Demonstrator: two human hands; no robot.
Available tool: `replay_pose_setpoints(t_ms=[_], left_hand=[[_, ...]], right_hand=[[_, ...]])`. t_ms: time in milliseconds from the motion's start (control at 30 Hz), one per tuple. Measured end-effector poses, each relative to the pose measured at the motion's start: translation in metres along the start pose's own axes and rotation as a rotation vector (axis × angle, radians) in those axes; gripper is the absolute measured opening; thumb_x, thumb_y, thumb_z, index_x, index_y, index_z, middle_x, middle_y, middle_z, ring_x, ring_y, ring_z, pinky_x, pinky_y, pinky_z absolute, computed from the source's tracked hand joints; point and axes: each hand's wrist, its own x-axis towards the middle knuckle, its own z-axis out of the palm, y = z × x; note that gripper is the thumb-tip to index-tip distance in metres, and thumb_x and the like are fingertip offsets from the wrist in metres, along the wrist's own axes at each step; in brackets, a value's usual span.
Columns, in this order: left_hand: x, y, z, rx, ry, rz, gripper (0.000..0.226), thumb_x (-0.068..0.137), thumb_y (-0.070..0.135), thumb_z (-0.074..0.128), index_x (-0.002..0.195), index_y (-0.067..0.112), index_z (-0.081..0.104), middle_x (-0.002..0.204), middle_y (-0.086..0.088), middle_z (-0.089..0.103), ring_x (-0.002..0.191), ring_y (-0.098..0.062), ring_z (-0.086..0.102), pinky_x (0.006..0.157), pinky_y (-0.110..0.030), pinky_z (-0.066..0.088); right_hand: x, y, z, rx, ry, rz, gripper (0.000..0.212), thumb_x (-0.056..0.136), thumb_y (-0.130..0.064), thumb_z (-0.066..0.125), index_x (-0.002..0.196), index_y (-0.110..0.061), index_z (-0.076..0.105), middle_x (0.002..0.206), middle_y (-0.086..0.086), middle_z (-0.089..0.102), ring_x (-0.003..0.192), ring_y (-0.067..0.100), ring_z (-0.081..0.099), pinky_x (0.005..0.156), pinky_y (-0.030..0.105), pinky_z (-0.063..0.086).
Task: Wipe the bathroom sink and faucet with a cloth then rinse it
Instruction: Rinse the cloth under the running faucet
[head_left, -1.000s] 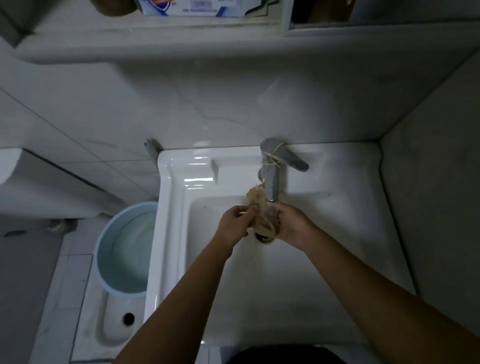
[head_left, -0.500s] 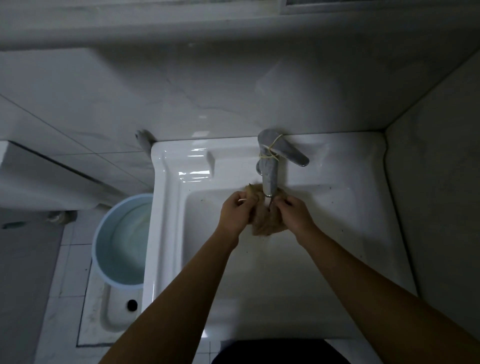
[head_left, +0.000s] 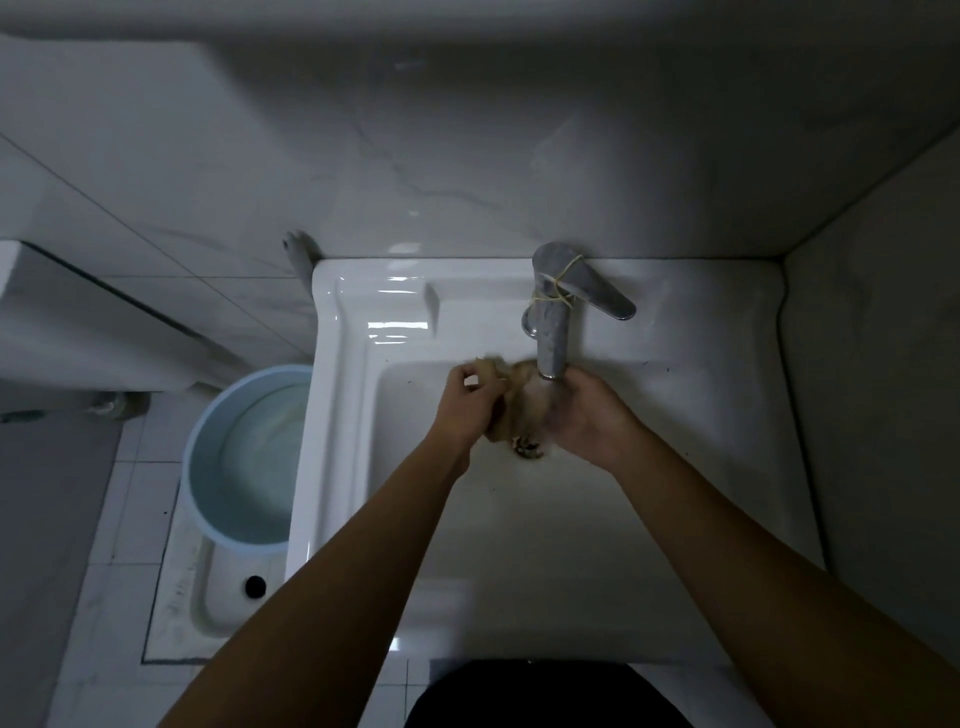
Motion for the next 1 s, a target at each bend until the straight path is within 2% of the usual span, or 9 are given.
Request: replay_pose_setpoints(t_ms=[167,267,367,467,567,767,867,933,1000], left_hand=[[-0.005,-0.012,0.01,0.202,-0.053,0.191,0.039,0.097,0.031,0.061,0.135,0.025,0.051,0.11,0.006,0.06,0.098,-0.011,0.06,0.077,-0.024,0.052],[-0.009,-0.014,0.018,0.274,-0.135,0.159,0.018,0.097,0.015,0.053,0.109,0.013,0.066,0.093,-0.002,0.067,0.085,-0.018,0.062,0.072,-0.029,0.052],[-0.002,-0.015,0.015,0.382,-0.012,0.232,0.018,0.09,0.008,0.055,0.082,0.013,0.07,0.082,-0.011,0.072,0.075,-0.024,0.065,0.072,-0.038,0.055],[0.004,-0.017,0.006,0.555,0.13,0.37,0.016,0.092,0.02,0.061,0.093,0.018,0.076,0.088,-0.005,0.076,0.082,-0.023,0.068,0.077,-0.036,0.055],[0.004,-0.019,-0.002,0.638,0.217,0.465,0.016,0.089,0.034,0.069,0.097,0.021,0.074,0.09,0.003,0.076,0.082,-0.017,0.068,0.075,-0.033,0.056],[0.007,-0.003,0.0,0.599,0.147,0.405,0.022,0.087,0.028,0.068,0.079,0.014,0.054,0.073,-0.002,0.063,0.069,-0.02,0.058,0.065,-0.034,0.048],[0.004,0.006,0.009,0.432,0.02,0.286,0.023,0.091,0.017,0.063,0.076,0.015,0.046,0.071,-0.01,0.054,0.066,-0.023,0.052,0.061,-0.034,0.045],[0.003,0.009,0.016,0.233,-0.015,0.182,0.022,0.094,0.014,0.061,0.077,0.014,0.047,0.075,-0.016,0.054,0.064,-0.024,0.052,0.053,-0.032,0.045],[0.004,0.009,0.018,0.159,0.026,0.131,0.02,0.094,0.013,0.06,0.078,0.015,0.048,0.079,-0.017,0.056,0.069,-0.026,0.054,0.053,-0.032,0.045]], right_hand=[[-0.004,0.003,-0.008,0.054,0.053,0.037,0.033,0.095,-0.023,0.052,0.122,-0.009,0.066,0.103,0.011,0.076,0.084,0.023,0.075,0.067,0.032,0.059],[-0.004,0.002,-0.013,0.073,0.049,0.042,0.033,0.097,-0.026,0.05,0.113,-0.004,0.069,0.106,0.014,0.074,0.09,0.026,0.072,0.077,0.035,0.057],[-0.002,-0.002,-0.015,0.024,0.08,0.023,0.022,0.095,-0.021,0.054,0.105,-0.007,0.067,0.089,0.01,0.07,0.077,0.02,0.066,0.073,0.029,0.051],[0.002,-0.005,-0.017,-0.442,0.211,-0.132,0.024,0.093,-0.016,0.055,0.11,-0.005,0.07,0.096,0.011,0.07,0.082,0.016,0.066,0.074,0.027,0.051],[-0.003,-0.01,-0.015,-0.883,0.336,-0.424,0.021,0.095,-0.016,0.057,0.077,-0.011,0.067,0.072,0.004,0.065,0.065,0.006,0.056,0.066,0.024,0.044],[0.006,-0.021,-0.016,-0.784,0.342,-0.333,0.017,0.088,-0.01,0.056,0.079,-0.017,0.069,0.075,0.002,0.067,0.078,0.02,0.063,0.08,0.039,0.056],[0.002,-0.021,-0.016,-0.824,0.175,-0.191,0.024,0.084,0.003,0.058,0.082,-0.02,0.066,0.075,-0.001,0.063,0.079,0.018,0.063,0.091,0.045,0.056],[-0.002,-0.019,-0.014,-0.818,0.082,-0.094,0.027,0.082,0.008,0.059,0.082,-0.019,0.064,0.074,0.0,0.061,0.077,0.016,0.061,0.088,0.041,0.055],[-0.001,-0.017,-0.014,-0.676,0.147,-0.107,0.022,0.083,0.003,0.058,0.079,-0.017,0.066,0.073,0.004,0.062,0.074,0.019,0.06,0.081,0.039,0.053]])
